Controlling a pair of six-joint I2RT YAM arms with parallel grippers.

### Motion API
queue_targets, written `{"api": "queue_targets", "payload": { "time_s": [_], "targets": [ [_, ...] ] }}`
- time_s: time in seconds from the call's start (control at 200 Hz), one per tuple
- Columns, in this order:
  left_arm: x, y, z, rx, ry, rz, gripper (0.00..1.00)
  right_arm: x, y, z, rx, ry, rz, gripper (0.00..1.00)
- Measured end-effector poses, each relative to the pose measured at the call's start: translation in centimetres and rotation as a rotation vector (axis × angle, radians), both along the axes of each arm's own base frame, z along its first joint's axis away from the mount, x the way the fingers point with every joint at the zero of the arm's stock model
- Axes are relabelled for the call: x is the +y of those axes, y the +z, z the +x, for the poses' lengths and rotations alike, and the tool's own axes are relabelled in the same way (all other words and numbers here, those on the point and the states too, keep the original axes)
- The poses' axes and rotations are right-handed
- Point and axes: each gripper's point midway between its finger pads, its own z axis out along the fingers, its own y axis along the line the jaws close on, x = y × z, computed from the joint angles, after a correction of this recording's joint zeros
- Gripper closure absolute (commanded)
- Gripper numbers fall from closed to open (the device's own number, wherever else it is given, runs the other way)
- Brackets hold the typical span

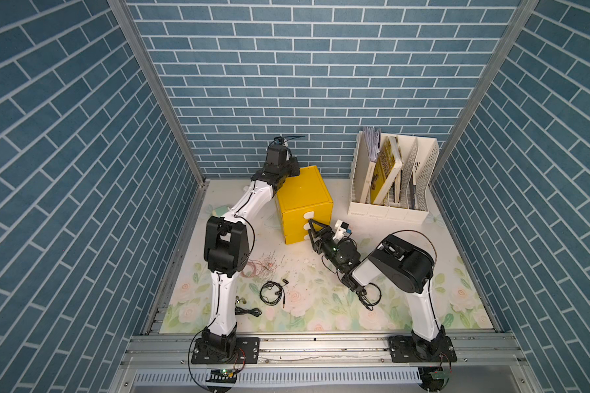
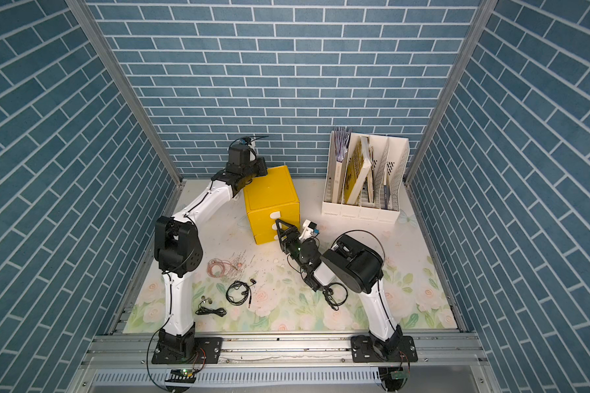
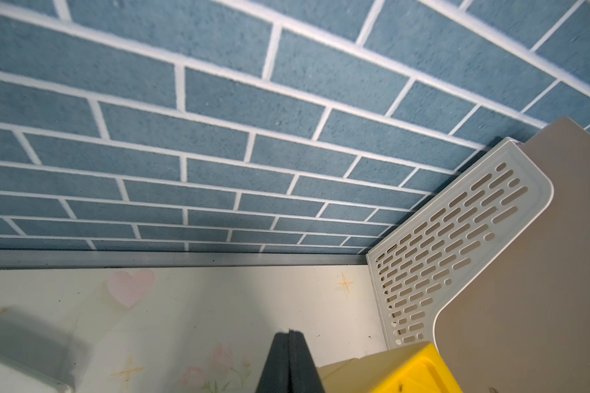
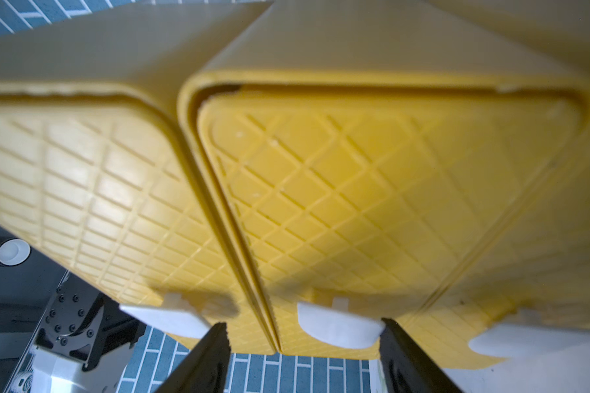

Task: Place the wired earphones into the drawer by color
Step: Open the drawer in the storage box.

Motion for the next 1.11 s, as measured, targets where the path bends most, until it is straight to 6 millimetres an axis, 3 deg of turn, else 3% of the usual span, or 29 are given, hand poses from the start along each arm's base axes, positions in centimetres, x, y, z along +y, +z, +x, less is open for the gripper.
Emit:
{"api": "queue_targets", "payload": {
  "time_s": [0.42, 0.975, 1.105],
  "targets": [
    [0.0, 0.0, 0.0, -0.003, 0.000, -0.001, 0.91, 0.4, -2.1, 0.9, 0.101, -0.003, -0.037, 0.37],
    [0.1, 0.0, 0.0, -0.006, 0.001, -0.001, 0.91, 0.4, -2.1, 1.3, 0.110, 0.014, -0.038, 0.39],
    [0.2, 0.0, 0.0, -0.008, 0.004, -0.001, 0.91, 0.3, -1.9, 1.8, 0.113, 0.009, -0.033, 0.46]
  ]
}}
